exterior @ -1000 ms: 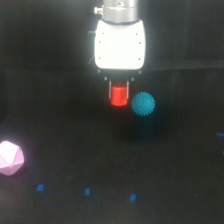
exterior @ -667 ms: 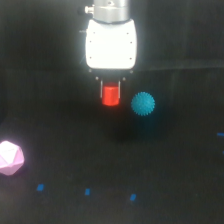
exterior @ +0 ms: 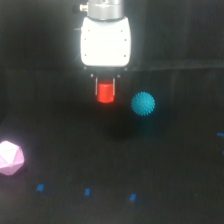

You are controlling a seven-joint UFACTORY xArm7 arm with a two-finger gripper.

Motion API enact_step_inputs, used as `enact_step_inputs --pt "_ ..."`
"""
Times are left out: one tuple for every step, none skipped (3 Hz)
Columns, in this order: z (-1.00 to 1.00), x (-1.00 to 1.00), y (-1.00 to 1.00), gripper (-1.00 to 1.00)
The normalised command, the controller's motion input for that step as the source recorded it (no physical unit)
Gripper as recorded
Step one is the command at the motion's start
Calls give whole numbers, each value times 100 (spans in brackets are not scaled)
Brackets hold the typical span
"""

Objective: Pick up the red object from the table

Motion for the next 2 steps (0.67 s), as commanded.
enact_step_inputs --pt "-12 16 0 -98" --pt "-21 -27 13 -100"
